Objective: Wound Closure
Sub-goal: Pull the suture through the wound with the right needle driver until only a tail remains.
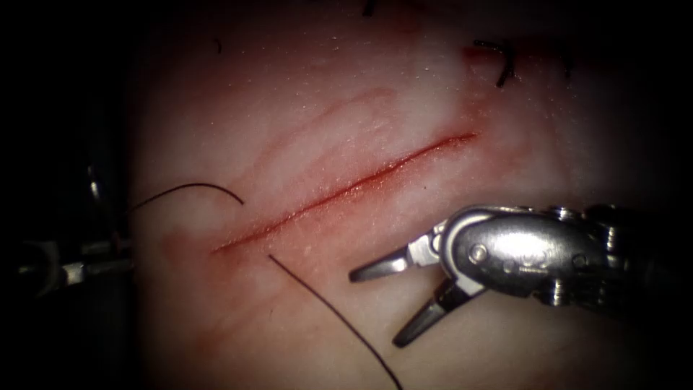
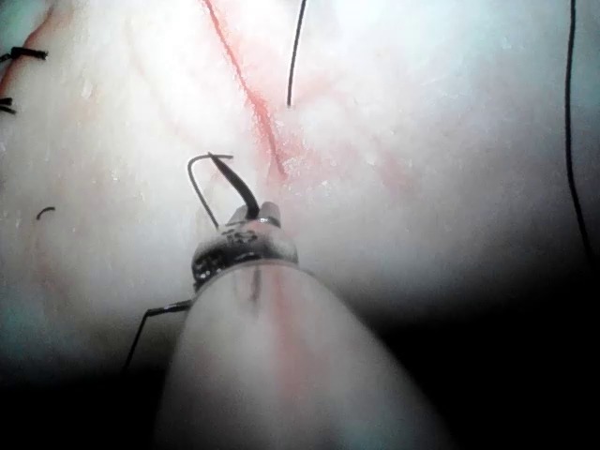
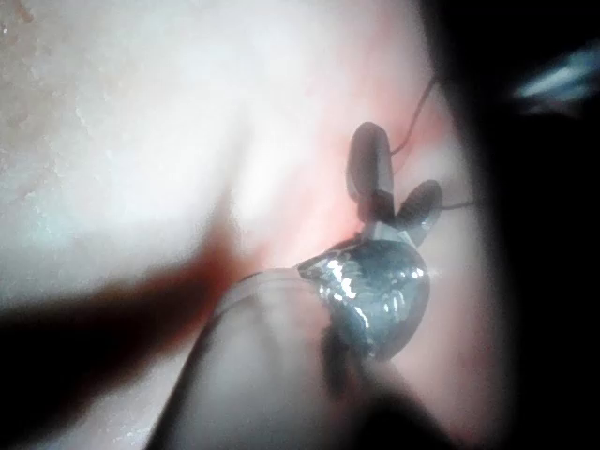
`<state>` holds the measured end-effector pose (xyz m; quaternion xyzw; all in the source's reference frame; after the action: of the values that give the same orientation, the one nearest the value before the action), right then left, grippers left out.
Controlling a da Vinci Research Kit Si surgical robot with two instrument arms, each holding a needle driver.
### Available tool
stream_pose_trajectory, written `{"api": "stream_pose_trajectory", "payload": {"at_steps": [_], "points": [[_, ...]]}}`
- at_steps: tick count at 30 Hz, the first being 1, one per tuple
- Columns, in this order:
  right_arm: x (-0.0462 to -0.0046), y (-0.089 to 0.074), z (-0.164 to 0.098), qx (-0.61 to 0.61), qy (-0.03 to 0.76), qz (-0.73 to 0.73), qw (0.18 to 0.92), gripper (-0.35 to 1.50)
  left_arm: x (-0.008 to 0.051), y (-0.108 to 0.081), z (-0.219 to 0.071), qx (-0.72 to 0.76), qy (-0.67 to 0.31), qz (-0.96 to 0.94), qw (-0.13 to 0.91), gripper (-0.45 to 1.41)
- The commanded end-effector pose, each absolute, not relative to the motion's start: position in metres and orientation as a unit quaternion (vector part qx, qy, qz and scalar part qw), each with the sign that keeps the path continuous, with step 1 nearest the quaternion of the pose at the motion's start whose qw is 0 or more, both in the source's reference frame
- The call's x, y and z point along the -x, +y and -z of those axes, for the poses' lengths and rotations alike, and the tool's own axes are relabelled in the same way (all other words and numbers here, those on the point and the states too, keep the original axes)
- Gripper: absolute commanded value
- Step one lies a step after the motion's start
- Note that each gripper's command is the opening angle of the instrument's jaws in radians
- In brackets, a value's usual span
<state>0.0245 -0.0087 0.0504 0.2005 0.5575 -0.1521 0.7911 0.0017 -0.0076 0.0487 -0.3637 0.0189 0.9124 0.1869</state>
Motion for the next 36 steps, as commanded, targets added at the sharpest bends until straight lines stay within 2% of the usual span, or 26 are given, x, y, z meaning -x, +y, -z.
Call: {"api": "stream_pose_trajectory", "payload": {"at_steps": [1, 13, 18, 20, 23, 24, 25, 26, 27, 28, 36], "points": [[-0.0259, -0.0076, -0.0522, -0.192, 0.557, 0.150, 0.794, 1.38, -0.0012, -0.0073, -0.0491, 0.365, 0.020, -0.912, 0.186, -0.30], [-0.0327, -0.0093, -0.0612, -0.158, 0.608, 0.131, 0.767, 1.36, -0.0014, -0.0072, -0.0491, 0.365, 0.019, -0.912, 0.185, -0.29], [-0.0344, -0.0098, -0.0614, -0.149, 0.637, 0.114, 0.748, 1.33, -0.0015, -0.0072, -0.0490, 0.365, 0.019, -0.912, 0.185, -0.28], [-0.0346, -0.0098, -0.0613, -0.148, 0.638, 0.112, 0.747, 1.26, -0.0015, -0.0072, -0.0490, 0.365, 0.019, -0.912, 0.185, -0.28], [-0.0347, -0.0097, -0.0614, -0.147, 0.640, 0.110, 0.746, 1.10, -0.0015, -0.0072, -0.0490, 0.365, 0.018, -0.912, 0.185, -0.28], [-0.0347, -0.0096, -0.0614, -0.146, 0.640, 0.109, 0.747, 0.93, -0.0015, -0.0072, -0.0490, 0.365, 0.018, -0.912, 0.185, -0.28], [-0.0347, -0.0096, -0.0614, -0.146, 0.640, 0.109, 0.747, 0.84, -0.0015, -0.0072, -0.0490, 0.365, 0.018, -0.912, 0.185, -0.28], [-0.0347, -0.0096, -0.0614, -0.143, 0.641, 0.106, 0.746, 0.59, -0.0015, -0.0072, -0.0490, 0.365, 0.018, -0.912, 0.185, -0.28], [-0.0346, -0.0097, -0.0613, -0.143, 0.644, 0.106, 0.744, -0.10, -0.0015, -0.0072, -0.0490, 0.365, 0.018, -0.912, 0.185, -0.28], [-0.0346, -0.0096, -0.0613, -0.144, 0.645, 0.106, 0.743, -0.35, -0.0015, -0.0072, -0.0490, 0.365, 0.018, -0.912, 0.185, -0.28], [-0.0344, -0.0090, -0.0614, -0.131, 0.624, 0.099, 0.764, -0.35, -0.0015, -0.0072, -0.0489, 0.365, 0.018, -0.912, 0.186, -0.28]]}}
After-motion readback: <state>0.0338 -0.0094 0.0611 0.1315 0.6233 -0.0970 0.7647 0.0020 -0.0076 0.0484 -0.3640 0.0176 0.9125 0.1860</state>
